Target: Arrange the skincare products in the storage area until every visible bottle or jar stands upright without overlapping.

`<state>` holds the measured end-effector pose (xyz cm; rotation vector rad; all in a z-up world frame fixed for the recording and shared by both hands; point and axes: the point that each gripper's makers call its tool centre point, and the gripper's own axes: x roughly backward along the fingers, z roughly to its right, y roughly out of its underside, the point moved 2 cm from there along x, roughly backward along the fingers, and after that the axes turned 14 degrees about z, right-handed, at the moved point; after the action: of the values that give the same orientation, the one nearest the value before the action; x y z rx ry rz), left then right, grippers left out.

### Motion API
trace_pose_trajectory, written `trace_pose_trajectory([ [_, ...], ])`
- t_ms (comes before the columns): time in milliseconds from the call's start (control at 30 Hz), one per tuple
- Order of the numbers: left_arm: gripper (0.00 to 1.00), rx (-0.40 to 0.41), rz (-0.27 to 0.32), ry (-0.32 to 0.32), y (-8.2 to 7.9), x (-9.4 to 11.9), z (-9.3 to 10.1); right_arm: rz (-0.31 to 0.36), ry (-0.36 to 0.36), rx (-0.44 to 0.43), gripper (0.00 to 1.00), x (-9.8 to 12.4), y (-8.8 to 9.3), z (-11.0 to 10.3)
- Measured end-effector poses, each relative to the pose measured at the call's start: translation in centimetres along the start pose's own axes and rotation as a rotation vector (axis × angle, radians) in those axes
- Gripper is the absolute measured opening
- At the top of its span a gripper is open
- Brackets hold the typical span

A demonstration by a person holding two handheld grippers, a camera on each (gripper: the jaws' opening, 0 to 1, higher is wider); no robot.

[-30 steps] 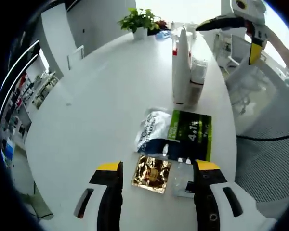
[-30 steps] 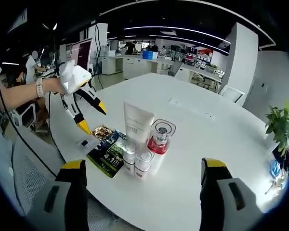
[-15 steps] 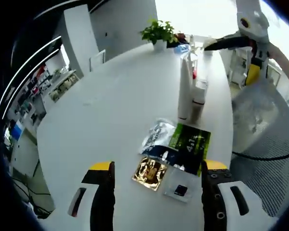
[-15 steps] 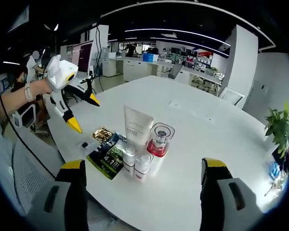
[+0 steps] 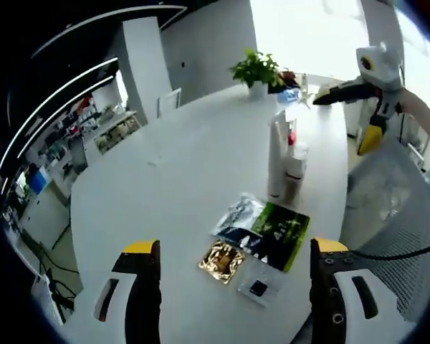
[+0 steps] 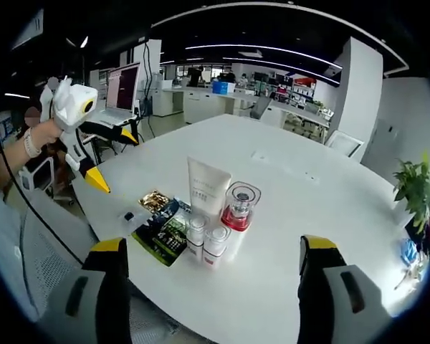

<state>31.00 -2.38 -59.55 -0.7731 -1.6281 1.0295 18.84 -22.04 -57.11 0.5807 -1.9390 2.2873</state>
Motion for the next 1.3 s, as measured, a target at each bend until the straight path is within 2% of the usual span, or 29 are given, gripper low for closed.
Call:
trace_pose_trajectory([
  [333, 0.94, 0.030, 0.031, -0.016, -0.4, 1.3, 1.2, 0.001, -0.005, 0.005, 1.00, 0.3, 0.0, -0.4],
  [533, 0.97, 0.043, 0.053, -0.034, -0.6, 1.8, 1.1, -0.001, -0.009, 0.005, 1.00, 0.3, 0.1, -0.7],
  [867, 0.97, 0.103, 0.073, -0.079, -0.1, 3.0, 1.6, 0.001, -0.006, -0.001, 1.00, 0.5, 0.0, -0.9],
  [967, 0.97, 0.112, 0.062, -0.084, 0.3, 3.4, 1.8, 0.000, -0.011, -0.001, 1.00, 0.5, 0.0, -1.2],
  [1100, 0.97, 0.105, 0.044, -0.124, 0.9, 3.8, 1.6, -0.002, -0.017, 0.002, 1.00, 0.4, 0.0, -1.5],
  [1200, 0.97, 0.143, 0.067, -0.147, 0.8, 4.3, 1.4, -0.001, -0.021, 0.003, 1.00, 0.4, 0.0, -1.7],
  [1300, 0.97, 0.140, 0.078, -0.158, 0.8, 4.7, 1.3, 0.005, -0.023, 0.001, 1.00, 0.4, 0.0, -1.7],
])
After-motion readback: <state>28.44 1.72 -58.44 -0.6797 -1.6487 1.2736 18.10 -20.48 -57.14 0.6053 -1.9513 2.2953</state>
